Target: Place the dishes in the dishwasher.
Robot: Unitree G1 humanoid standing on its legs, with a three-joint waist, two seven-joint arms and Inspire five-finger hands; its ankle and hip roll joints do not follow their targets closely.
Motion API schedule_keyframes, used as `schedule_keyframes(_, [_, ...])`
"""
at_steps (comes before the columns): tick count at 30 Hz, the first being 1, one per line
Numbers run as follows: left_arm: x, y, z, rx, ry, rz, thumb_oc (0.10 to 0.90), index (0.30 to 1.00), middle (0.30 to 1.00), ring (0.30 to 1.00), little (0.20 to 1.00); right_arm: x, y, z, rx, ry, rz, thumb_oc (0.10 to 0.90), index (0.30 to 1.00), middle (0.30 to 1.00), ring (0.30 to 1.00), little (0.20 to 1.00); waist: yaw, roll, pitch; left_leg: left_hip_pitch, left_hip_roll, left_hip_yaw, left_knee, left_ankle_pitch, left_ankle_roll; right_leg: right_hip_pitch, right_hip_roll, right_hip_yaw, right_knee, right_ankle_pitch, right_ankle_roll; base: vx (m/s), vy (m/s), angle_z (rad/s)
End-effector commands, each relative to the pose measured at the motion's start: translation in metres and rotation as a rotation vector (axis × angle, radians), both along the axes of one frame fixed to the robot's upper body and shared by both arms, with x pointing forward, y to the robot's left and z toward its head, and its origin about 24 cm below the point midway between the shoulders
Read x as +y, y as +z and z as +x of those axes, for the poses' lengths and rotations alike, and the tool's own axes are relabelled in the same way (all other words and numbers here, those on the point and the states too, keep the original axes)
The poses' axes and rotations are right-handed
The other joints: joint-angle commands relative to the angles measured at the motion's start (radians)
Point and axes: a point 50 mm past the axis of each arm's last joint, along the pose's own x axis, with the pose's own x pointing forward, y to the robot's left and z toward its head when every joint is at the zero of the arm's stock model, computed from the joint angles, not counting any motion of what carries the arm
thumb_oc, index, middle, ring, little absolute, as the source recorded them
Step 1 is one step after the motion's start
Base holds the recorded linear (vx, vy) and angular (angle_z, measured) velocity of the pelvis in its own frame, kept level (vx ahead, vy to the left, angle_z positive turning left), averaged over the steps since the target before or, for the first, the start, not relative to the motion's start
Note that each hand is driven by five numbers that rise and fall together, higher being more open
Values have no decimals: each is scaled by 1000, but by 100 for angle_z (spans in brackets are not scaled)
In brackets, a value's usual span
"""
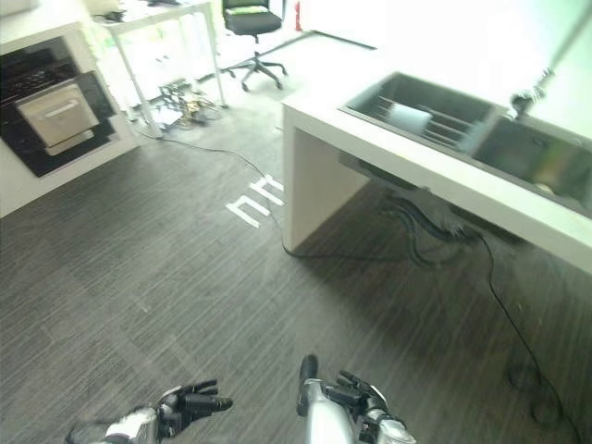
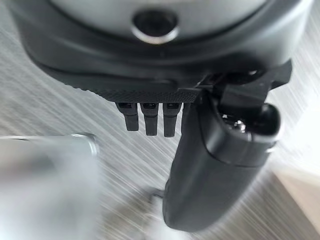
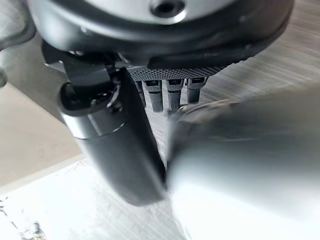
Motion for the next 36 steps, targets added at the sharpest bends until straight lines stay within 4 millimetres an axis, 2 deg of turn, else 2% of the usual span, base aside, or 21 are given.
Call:
schedule_keyframes(1, [-13, -3, -4, -23, 10, -32, 800, 900, 900, 900, 900, -25, -7, -31, 102, -28, -66, 800, 900, 900, 900, 900, -12, 62, -43, 16, -19, -30, -141, 78, -2, 262, 32, -14, -58, 76, 107, 445, -366, -32])
schedule_keyframes(3, [-12, -5, -11, -1, 56, -36, 800, 900, 900, 900, 900, -24, -10, -36, 119, -56, -52, 800, 900, 900, 900, 900, -20, 54, -61, 62, -16, -47, -141, 72, -13, 284, 64, 33, -58, 64, 92, 420, -303, -35])
schedule_keyframes(4, [-13, -6, -14, 2, 87, -58, 800, 900, 900, 900, 900, -24, -10, -37, 126, -51, -60, 800, 900, 900, 900, 900, -22, 55, -74, 96, -7, -46, -141, 101, -32, 302, 86, 43, -58, 50, 76, 418, -274, -13])
schedule_keyframes(5, [-16, -7, -16, 2, 93, -75, 800, 900, 900, 900, 900, -26, -11, -39, 132, -35, -74, 800, 900, 900, 900, 900, -20, 55, -83, 132, 8, -35, -141, 209, -61, 326, 109, 58, -58, 24, 56, 477, -317, -1])
schedule_keyframes(6, [-19, -8, -16, 4, 85, -80, 800, 900, 900, 900, 900, -28, -11, -42, 138, -17, -91, 800, 900, 900, 900, 900, -9, 46, -84, 157, 13, -27, -141, 342, -89, 358, 125, 76, -58, -4, 39, 440, -334, -42])
schedule_keyframes(8, [-21, -7, -14, -10, 105, -78, 800, 900, 900, 900, 900, -34, -10, -44, 142, -7, -113, 800, 900, 900, 900, 900, 8, 25, -71, 34, 36, -27, 101, 446, -119, 415, 147, 103, -58, -45, -1, 350, -369, -109])
schedule_keyframes(9, [-22, -6, -10, -17, 103, -86, 800, 900, 900, 900, 900, -38, -8, -44, 144, -21, -122, 800, 900, 900, 900, 900, 35, 15, -44, -129, 37, -41, 239, 449, -102, 473, 161, 112, -58, -76, -21, 275, -269, -76])
schedule_keyframes(10, [-23, -6, -9, -22, 90, -88, 800, 900, 900, 900, 900, -41, -7, -44, 138, -31, -125, 800, 900, 900, 900, 900, 52, 17, -32, -177, -1, -56, 204, 417, -77, 493, 172, 130, -58, -88, -18, 280, -129, -40])
schedule_keyframes(11, [-22, -6, -8, -27, 85, -87, 800, 900, 900, 900, 900, -43, -6, -42, 132, -30, -125, 800, 900, 900, 900, 900, 65, 18, -24, -180, -31, -62, 133, 385, -57, 505, 180, 155, -58, -99, -12, 278, 42, -115])
schedule_keyframes(12, [-21, -6, -9, -33, 88, -83, 800, 900, 900, 900, 900, -44, -5, -38, 128, -26, -129, 800, 900, 900, 900, 900, 72, 18, -20, -168, -34, -53, 10, 375, -44, 511, 190, 175, -58, -110, -3, 424, 248, -154])
schedule_keyframes(13, [-17, -5, -10, -39, 133, -85, 800, 900, 900, 900, 900, -45, -2, -32, 134, -5, -141, 800, 900, 900, 900, 900, 91, 57, -21, -270, -48, -157, -141, 330, -39, 507, 250, 224, -58, -128, 8, 372, 251, -225])
schedule_keyframes(14, [-17, -5, -10, -38, 135, -85, 800, 900, 900, 900, 900, -45, -2, -31, 138, -6, -142, 800, 900, 900, 900, 900, 94, 63, -22, -289, -48, -172, -141, 332, -43, 507, 258, 230, -58, -131, 8, 413, 318, -219])
schedule_keyframes(15, [-17, -5, -11, -30, 122, -88, 800, 900, 900, 900, 900, -46, -3, -32, 153, -10, -145, 800, 900, 900, 900, 900, 109, 80, -22, -371, -47, -195, -141, 387, -65, 519, 280, 246, -58, -141, 3, 297, 183, -208])
schedule_keyframes(16, [-19, -6, -11, -23, 109, -93, 800, 900, 900, 900, 900, -46, -4, -34, 163, -23, -146, 800, 900, 900, 900, 900, 115, 84, -21, -408, -44, -172, -141, 419, -75, 529, 281, 246, -58, -145, 3, 367, 306, -186])
schedule_keyframes(17, [-21, -6, -11, -16, 114, -105, 800, 900, 900, 900, 900, -45, -5, -36, 173, -41, -151, 800, 900, 900, 900, 900, 110, 92, -33, -414, -28, -124, -141, 411, -69, 525, 273, 231, -58, -156, 7, 360, 372, -156])
schedule_keyframes(20, [-19, -7, -16, -20, 219, -131, 800, 900, 900, 900, 900, -43, -15, -61, 276, -81, -137, 800, 900, 900, 900, 900, 75, 103, -64, -331, -47, -154, -141, 319, -32, 518, 254, 223, -58, -147, 16, 300, 317, -148])
schedule_keyframes(23, [-10, -5, -15, -23, 232, -102, 800, 900, 900, 900, 900, -41, -17, -65, 284, -95, -125, 800, 900, 900, 900, 900, 56, 107, -74, -293, -53, -158, -141, 285, -14, 494, 237, 212, -58, -128, 21, 106, 105, -33])
schedule_keyframes(28, [-2, -4, -17, -12, 244, -84, 800, 900, 900, 900, 900, -39, -17, -66, 262, -93, -117, 800, 900, 900, 900, 900, 36, 115, -90, -275, -56, -148, -141, 260, -2, 467, 219, 206, -58, -114, 31, 43, 58, 38])
schedule_keyframes(36, [-5, -7, -27, 32, 255, -106, 800, 900, 900, 900, 900, -36, -18, -66, 264, -89, -115, 800, 900, 900, 900, 900, 21, 117, -101, -270, -66, -145, -141, 232, 21, 438, 214, 225, -58, -89, 43, 19, 27, 3])
